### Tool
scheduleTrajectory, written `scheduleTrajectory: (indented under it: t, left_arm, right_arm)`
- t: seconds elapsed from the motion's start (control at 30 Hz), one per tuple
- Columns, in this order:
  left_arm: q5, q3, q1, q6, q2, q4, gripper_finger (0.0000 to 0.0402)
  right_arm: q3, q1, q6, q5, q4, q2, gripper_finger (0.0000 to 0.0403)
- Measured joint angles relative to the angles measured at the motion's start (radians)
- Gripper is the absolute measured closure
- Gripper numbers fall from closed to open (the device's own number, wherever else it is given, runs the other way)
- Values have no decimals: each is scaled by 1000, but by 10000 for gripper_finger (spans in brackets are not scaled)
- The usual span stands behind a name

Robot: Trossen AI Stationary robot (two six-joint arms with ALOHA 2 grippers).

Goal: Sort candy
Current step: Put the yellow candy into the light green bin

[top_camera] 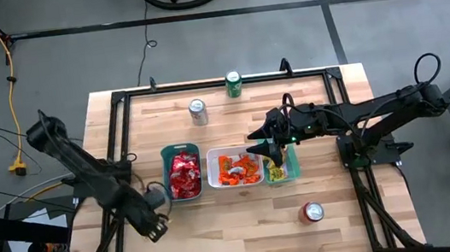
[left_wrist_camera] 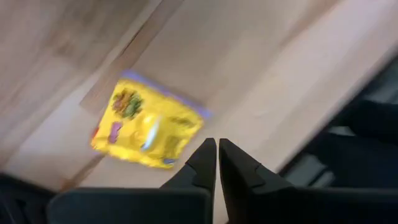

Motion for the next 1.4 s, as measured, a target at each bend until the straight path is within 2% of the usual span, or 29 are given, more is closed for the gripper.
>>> scheduleTrajectory:
  t: [0.13,0.27,0.4,0.73,0.83,0.97,1.13,1.2,1.27,1.4]
  left_arm:
    - [-81,1,0,35,-121,-30,393]
    - [-122,1,0,61,-125,-106,371]
    - [-104,-14,0,69,-63,-109,330]
    - [-78,-48,-16,193,160,-42,191]
    - [-55,-48,-15,249,221,-10,167]
    - [-8,-48,-15,351,303,60,157]
    - [22,-39,-13,416,373,61,161]
    - [26,-39,-12,418,375,61,180]
    - [30,-35,-5,420,365,56,224]
    - [26,-34,-2,434,299,61,368]
  right_arm:
    - [0,0,1,0,0,0,150]
    - [0,0,1,0,0,0,150]
    - [0,0,2,0,0,0,150]
    - [0,0,1,0,0,0,150]
    - [0,0,-1,0,0,0,150]
    - [0,0,-1,0,0,0,150]
    - [0,0,-1,0,0,0,150]
    - [0,0,-1,0,-1,0,150]
    - [0,0,-1,0,-4,0,150]
    - [0,0,-1,0,-9,0,150]
